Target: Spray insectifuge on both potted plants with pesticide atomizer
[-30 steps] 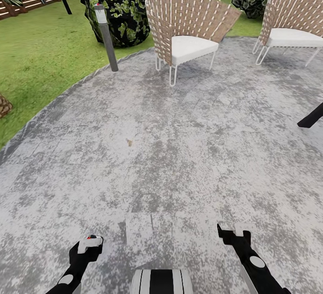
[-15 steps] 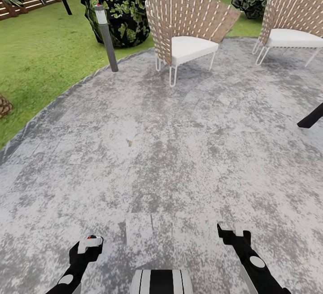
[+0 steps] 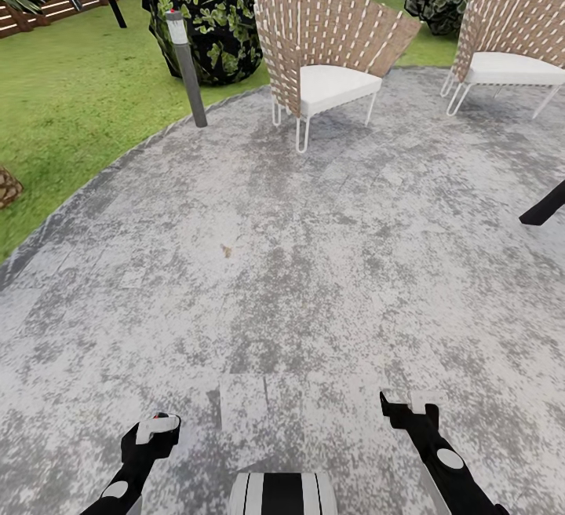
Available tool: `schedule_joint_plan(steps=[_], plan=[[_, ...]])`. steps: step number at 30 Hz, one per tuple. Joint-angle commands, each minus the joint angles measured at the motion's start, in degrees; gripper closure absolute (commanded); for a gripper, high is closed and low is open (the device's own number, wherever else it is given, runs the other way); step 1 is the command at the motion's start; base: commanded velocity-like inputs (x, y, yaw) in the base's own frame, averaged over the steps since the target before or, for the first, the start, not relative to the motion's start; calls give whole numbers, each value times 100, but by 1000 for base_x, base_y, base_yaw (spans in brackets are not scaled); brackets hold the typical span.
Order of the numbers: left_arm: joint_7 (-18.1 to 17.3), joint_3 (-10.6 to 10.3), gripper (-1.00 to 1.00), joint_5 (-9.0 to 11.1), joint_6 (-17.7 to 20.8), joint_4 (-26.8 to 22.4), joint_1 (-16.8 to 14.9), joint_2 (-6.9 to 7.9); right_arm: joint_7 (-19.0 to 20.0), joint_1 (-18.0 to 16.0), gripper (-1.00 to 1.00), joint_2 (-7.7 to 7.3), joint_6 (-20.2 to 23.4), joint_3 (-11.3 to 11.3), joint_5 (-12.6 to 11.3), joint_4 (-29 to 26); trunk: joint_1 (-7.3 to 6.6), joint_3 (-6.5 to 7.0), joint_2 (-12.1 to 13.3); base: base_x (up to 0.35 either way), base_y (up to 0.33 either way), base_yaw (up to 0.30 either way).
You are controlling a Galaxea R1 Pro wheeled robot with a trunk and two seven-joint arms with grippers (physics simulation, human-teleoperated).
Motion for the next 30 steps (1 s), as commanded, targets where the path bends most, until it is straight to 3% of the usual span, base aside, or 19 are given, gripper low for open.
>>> schedule_joint_plan(steps=[1, 8, 9, 30], plan=[[0, 13, -100, 4, -19, 3, -2, -1, -2, -2, -100, 0, -17, -2, 1, 3, -1, -3, -1, 0, 0, 0], [1, 15, -100, 4, -26, 2, -2, -1, -2, -2, -100, 0, -17, -2, 1, 3, -1, -3, -1, 0, 0, 0], [1, 16, 100, 4, -26, 2, -2, -1, -2, -2, -100, 0, -17, -2, 1, 6, -1, -3, -1, 0, 0, 0], [1, 10, 100, 4, -28, -47, -2, -1, -2, -2, -100, 0, -17, -2, 1, 12, -1, -3, -1, 0, 0, 0]])
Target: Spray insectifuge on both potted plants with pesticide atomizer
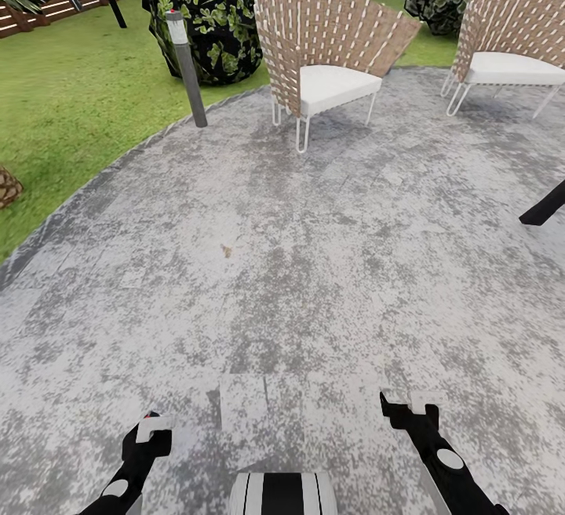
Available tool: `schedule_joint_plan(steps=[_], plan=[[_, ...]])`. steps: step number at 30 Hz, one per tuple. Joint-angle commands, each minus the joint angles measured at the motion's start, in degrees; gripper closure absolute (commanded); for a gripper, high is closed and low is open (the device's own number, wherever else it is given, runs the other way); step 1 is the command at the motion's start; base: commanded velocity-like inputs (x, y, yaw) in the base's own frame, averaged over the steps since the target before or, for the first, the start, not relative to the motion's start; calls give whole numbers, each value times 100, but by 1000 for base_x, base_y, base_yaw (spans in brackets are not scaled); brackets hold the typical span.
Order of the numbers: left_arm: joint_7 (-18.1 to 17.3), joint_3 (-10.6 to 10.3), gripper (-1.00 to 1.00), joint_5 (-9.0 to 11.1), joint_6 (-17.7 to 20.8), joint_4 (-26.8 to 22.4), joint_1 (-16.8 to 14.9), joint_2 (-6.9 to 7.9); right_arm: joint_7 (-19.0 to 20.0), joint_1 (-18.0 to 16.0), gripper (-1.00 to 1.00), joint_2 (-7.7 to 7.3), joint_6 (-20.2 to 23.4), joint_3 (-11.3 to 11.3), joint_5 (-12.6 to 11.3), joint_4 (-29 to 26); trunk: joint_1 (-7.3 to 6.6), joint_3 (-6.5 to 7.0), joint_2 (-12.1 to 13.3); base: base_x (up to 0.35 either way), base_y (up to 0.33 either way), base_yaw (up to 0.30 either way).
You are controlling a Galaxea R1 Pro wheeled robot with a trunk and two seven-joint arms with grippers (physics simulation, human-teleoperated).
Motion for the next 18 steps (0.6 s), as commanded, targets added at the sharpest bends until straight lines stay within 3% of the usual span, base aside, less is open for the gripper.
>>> schedule_joint_plan(steps=[1, 7, 18], plan=[[1, 14, 100, 2, -19, 4, -3, -1, -2, -2, -100, 0, -17, -2, 1, 3, -1, -3, -1, 0, 0, 0], [1, 19, 100, 2, -19, 2, -3, -1, -2, -2, -100, 0, -17, -2, 1, 3, -1, -3, -1, 0, 0, 0], [1, 19, 100, 2, -19, 4, -3, 7, 0, -2, -100, 0, -25, 0, 1, -3, -29, 241, 14, 0, 0, 0]])
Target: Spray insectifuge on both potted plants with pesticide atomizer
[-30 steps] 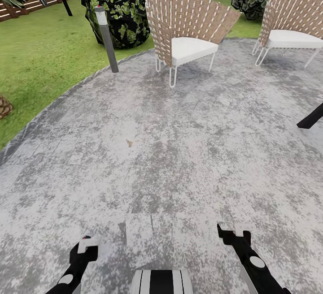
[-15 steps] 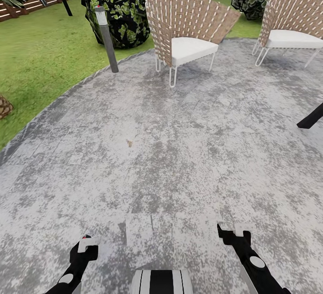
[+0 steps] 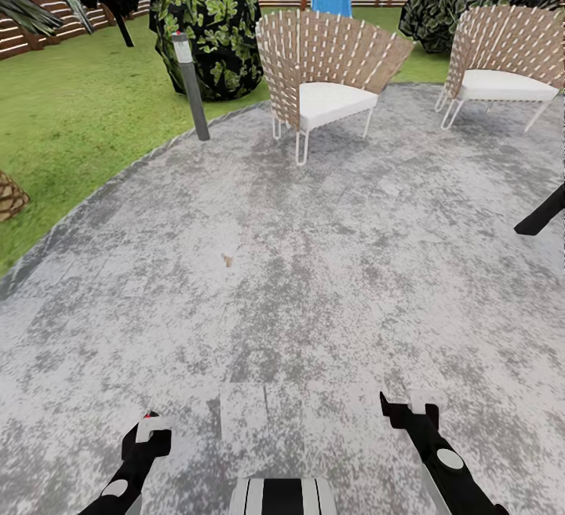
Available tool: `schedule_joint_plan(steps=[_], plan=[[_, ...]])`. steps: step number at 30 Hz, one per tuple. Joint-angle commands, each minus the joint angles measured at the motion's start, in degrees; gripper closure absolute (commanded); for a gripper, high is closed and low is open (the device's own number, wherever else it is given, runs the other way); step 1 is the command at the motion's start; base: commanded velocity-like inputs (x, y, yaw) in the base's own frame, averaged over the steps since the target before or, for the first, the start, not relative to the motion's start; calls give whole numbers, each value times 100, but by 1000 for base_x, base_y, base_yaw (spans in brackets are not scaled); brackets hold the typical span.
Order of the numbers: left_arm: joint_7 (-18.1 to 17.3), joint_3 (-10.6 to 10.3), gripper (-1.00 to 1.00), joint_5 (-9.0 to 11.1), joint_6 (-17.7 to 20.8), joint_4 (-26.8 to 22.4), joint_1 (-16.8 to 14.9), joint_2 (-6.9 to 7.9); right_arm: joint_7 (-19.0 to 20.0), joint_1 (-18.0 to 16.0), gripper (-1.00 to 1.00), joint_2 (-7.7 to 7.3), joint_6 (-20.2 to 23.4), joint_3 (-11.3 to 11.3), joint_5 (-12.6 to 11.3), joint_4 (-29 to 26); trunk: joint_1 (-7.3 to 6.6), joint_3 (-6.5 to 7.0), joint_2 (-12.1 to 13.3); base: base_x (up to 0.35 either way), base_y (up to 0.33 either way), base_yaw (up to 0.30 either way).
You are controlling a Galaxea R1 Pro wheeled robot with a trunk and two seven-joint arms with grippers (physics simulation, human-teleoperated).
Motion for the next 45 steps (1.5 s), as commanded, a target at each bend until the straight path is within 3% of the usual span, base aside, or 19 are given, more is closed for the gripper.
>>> schedule_joint_plan(steps=[1, 22, 26, 28, 34, 39, 45], plan=[[2, 12, 100, 4, -19, 5, -2, -1, -1, -2, -100, 0, -17, -1, 1, 2, -3, 20, 0, 0, 0, 0], [21, 25, 100, 1, -21, 26, 88, 18, -8, 8, -100, 24, -131, 5, 9, 215, -57, 541, 29, 0, 0, -18], [35, 29, 100, 14, -69, -26, 339, 25, -14, 167, -100, 5, -679, -5, 9, 558, -68, 666, 34, 0, 0, -64], [49, 29, 100, 13, -197, -25, 479, 25, -18, 320, -100, 2, -1186, -9, 6, 826, -73, 728, 37, 0, 0, -65], [72, 33, 100, 22, -469, -28, 751, -6, -21, 546, -100, 2, -2286, -20, -23, 1891, -88, 915, 45, 0, 0, -65], [80, 52, 100, 28, -501, -38, 788, -54, -21, 571, -100, -4, -2741, -122, -25, 2099, -101, 1071, 51, 0, 0, -66], [76, 55, 100, 30, -523, 37, 829, -26, -21, 578, -100, -5, -2823, -164, -26, 2138, -117, 1258, 59, 0, 0, -43]])
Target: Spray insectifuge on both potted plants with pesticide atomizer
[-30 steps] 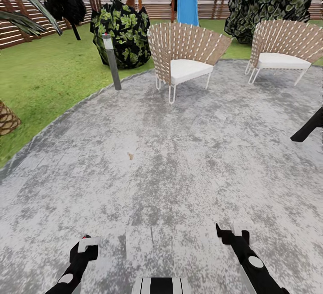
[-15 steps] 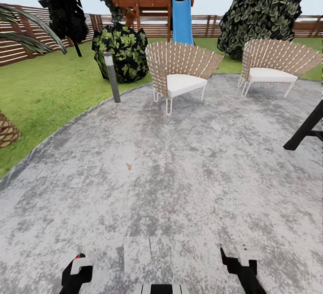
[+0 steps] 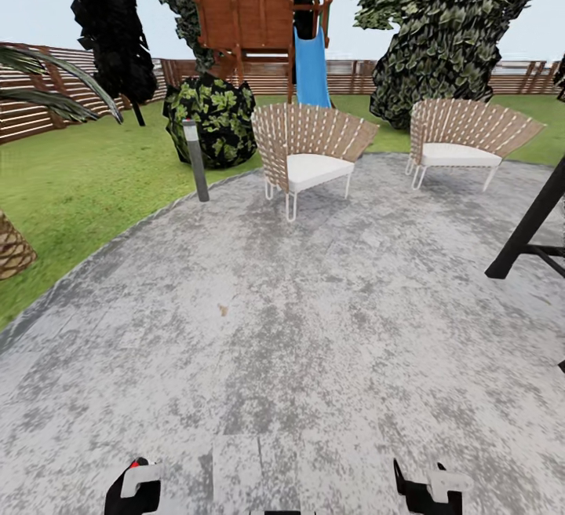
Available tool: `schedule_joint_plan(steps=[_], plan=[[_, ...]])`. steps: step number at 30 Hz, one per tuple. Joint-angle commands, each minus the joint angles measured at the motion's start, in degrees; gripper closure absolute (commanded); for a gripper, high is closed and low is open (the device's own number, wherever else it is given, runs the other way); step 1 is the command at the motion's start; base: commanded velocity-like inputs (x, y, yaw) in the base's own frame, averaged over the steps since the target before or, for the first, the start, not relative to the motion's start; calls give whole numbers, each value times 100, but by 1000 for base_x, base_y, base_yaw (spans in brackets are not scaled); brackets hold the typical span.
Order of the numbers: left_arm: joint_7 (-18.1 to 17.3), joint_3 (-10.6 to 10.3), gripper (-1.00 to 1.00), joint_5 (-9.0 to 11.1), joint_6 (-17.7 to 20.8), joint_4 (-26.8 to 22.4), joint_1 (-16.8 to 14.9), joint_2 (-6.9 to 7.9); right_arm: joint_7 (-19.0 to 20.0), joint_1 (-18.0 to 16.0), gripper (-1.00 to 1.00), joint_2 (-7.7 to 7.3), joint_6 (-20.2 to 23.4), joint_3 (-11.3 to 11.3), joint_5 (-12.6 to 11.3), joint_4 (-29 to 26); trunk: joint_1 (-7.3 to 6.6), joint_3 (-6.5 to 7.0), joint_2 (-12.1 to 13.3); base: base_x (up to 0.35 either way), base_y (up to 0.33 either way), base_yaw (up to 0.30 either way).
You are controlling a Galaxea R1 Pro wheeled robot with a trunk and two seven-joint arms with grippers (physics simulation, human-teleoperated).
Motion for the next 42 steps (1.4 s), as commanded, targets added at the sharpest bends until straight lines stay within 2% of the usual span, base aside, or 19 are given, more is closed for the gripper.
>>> schedule_joint_plan(steps=[1, 7, 15, 26, 38, 42], plan=[[0, 26, 100, 4, -58, -3, 49, 8, -3, -2, -100, 4, -20, -3, -1, 10, -3, 28, 0, 0, 0, -11], [-24, 235, 100, 94, -366, -12, 249, 27, -3, -2, -100, 31, -24, -7, -10, -33, -19, 215, 8, 0, 0, -3], [-24, 256, 100, 82, -409, -53, 272, -8, -3, -2, -100, 30, -25, -10, -2, -342, -40, 465, 19, 0, 0, -22], [-27, 230, 100, 49, -411, -66, 273, -32, -3, -2, -100, 48, 0, -1, -1, -364, -281, 694, 460, 0, 0, -39], [-59, 233, 100, 53, -411, -47, 273, -19, -3, -2, -100, 11, 6, -10, -1, -302, -545, 920, 941, 0, 0, -264], [-63, 233, 100, 49, -411, -45, 273, -20, -3, -2, -100, 7, 7, -10, -1, -71, -633, 992, 1102, 0, 0, -299]])
